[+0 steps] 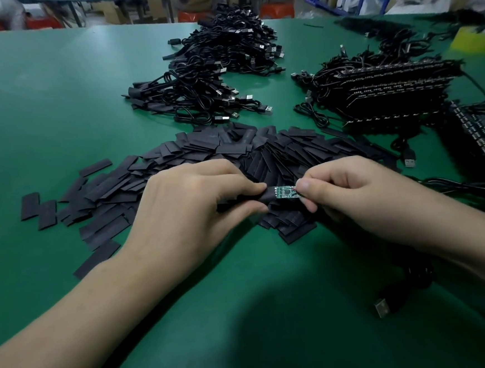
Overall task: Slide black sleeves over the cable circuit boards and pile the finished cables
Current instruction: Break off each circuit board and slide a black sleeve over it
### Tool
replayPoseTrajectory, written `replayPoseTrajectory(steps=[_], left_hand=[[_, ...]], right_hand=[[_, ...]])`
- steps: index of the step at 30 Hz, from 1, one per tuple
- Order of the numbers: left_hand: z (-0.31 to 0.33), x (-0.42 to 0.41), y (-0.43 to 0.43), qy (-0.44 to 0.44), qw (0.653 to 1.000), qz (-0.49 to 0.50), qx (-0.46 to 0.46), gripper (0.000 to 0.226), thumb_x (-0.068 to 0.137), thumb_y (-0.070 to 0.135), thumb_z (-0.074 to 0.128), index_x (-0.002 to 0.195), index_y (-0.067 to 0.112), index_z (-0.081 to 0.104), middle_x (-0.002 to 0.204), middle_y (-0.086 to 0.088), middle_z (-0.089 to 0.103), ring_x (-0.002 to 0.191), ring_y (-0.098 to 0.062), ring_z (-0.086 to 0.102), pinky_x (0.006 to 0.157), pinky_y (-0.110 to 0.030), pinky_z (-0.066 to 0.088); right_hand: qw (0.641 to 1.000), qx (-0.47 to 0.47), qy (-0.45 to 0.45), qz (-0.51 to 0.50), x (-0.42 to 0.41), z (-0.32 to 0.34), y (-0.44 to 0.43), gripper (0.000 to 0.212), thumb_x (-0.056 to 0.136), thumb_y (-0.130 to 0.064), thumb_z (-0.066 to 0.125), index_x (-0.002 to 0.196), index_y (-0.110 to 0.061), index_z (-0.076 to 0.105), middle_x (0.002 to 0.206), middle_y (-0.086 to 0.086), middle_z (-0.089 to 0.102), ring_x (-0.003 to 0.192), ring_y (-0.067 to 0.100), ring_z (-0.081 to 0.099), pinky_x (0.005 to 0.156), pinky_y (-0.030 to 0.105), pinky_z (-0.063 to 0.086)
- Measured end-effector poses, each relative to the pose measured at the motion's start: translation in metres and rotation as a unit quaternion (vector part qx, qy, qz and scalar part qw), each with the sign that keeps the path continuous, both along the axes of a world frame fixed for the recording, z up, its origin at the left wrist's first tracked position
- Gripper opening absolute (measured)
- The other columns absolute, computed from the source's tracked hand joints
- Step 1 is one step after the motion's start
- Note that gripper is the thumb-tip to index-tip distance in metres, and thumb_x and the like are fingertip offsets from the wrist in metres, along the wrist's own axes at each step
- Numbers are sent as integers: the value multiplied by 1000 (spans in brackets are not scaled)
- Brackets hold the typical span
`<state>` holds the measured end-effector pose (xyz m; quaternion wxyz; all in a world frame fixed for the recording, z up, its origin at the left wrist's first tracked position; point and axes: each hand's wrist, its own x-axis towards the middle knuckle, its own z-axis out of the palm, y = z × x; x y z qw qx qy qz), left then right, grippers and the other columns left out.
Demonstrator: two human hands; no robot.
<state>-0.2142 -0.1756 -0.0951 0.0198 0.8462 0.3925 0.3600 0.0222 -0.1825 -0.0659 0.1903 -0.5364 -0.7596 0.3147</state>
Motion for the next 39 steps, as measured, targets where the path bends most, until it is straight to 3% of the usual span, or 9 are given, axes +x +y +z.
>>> replayPoseTrajectory(steps=[3, 8, 11, 15, 19, 25, 33, 39], left_hand=[[-1, 1, 0, -10, 1000, 8, -25, 28, 84, 46, 74, 102, 25, 81, 94, 13, 74, 82, -13, 71, 70, -37, 57], [-2, 2, -1, -15, 999, 14, -37, 26, 87, 45, 72, 103, 27, 81, 94, 14, 73, 80, -12, 69, 70, -37, 56], [-1, 0, 0, 1, 1000, -6, -24, 24, 88, 42, 73, 105, 26, 80, 98, 13, 73, 83, -15, 70, 70, -38, 56], [0, -1, 2, 14, 999, -32, 20, 22, 92, 37, 73, 106, 22, 79, 100, 10, 72, 85, -16, 68, 72, -39, 54], [0, 0, 2, 12, 998, -50, 24, 23, 91, 35, 76, 107, 19, 79, 100, 7, 72, 87, -17, 69, 73, -39, 55], [4, 2, -1, 17, 998, -56, 4, 25, 92, 38, 74, 110, 22, 79, 99, 10, 72, 86, -9, 68, 74, -33, 55], [0, 9, -4, -9, 998, -54, -6, 23, 90, 36, 78, 107, 20, 79, 96, 9, 71, 85, -9, 67, 74, -31, 55], [2, 11, -5, -55, 997, -51, -8, 20, 89, 28, 80, 104, 16, 80, 93, 5, 72, 84, -5, 65, 79, -17, 50]], right_hand=[[997, 63, -31, -8, -4, -6, -4, 38, 95, -51, 46, 72, -25, 62, 48, -8, 38, 43, 7, 36, 46, 26, 28], [993, 109, -47, -4, -6, -6, -8, 37, 96, -47, 45, 71, -24, 59, 52, -8, 47, 49, 8, 44, 51, 23, 33], [994, 94, -55, 11, -6, -3, -8, 37, 94, -48, 45, 69, -24, 59, 50, -11, 46, 49, 6, 44, 51, 19, 34], [999, 35, -22, 25, 0, -1, -3, 36, 96, -50, 46, 74, -27, 62, 51, -7, 37, 45, 7, 35, 47, 24, 26], [999, 25, -18, 31, 3, 0, -2, 37, 92, -56, 43, 76, -29, 63, 53, -5, 37, 45, 7, 34, 47, 25, 28], [998, -32, 36, 39, 9, 2, 1, 36, 101, -45, 49, 74, -27, 63, 55, -1, 39, 46, 10, 32, 43, 23, 25], [999, 7, 16, 45, -1, -3, -4, 34, 92, -52, 45, 79, -29, 66, 52, -9, 35, 45, 5, 35, 45, 24, 26], [997, 40, 44, 51, 2, -8, -3, 28, 102, -44, 51, 86, -30, 68, 57, -4, 40, 51, 3, 37, 50, 28, 29]])
